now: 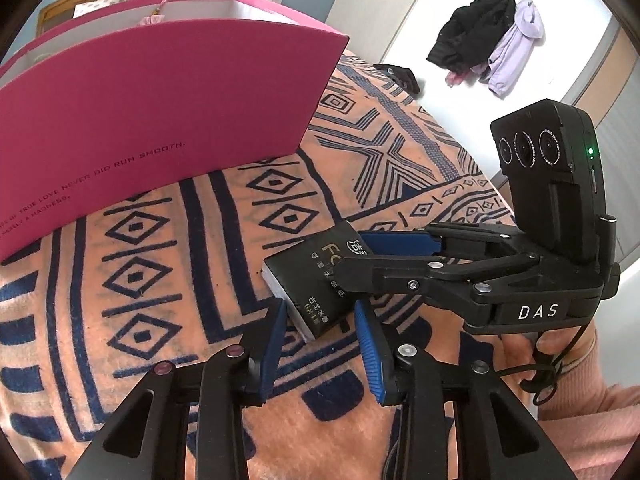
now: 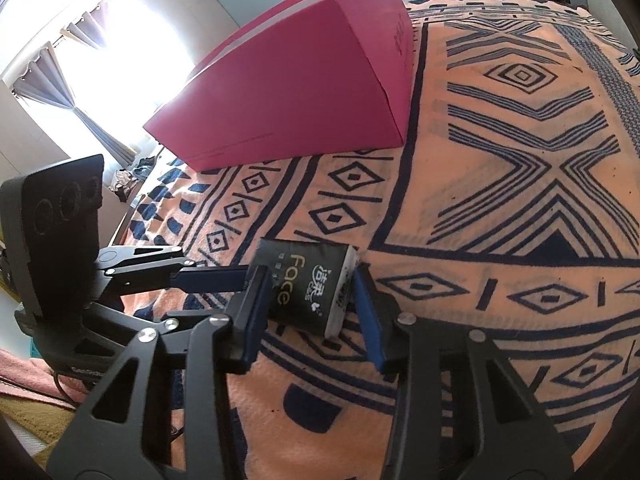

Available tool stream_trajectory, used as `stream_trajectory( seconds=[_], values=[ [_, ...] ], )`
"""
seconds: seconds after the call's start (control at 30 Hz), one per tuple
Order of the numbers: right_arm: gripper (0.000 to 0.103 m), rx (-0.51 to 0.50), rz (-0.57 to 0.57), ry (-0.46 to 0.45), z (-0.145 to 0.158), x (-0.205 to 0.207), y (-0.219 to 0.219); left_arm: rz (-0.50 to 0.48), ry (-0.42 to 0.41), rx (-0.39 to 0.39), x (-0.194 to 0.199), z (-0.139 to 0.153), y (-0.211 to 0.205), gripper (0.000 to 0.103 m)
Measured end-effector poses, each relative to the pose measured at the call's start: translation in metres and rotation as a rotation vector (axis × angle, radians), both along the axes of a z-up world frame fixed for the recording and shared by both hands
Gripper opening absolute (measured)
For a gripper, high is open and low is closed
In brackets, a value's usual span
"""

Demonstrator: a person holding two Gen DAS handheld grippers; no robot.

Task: Organize objects
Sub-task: 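Close the left gripper on the black tissue pack and lift it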

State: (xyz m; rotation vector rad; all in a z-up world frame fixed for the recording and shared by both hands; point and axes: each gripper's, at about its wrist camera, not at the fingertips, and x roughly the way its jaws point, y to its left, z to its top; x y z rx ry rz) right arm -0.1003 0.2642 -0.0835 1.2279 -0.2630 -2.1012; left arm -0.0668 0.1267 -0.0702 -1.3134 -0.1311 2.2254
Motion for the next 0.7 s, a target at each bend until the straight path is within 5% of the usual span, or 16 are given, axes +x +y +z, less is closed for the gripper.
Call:
stream_trajectory(
  seconds=[0.7],
  values=[
    [0.038, -0.022, -0.01, 0.021, 0.007, 0.0, -0.006, 0.028, -0.003, 0.049, -0.002, 0.004, -0.013, 0.035]
  ],
)
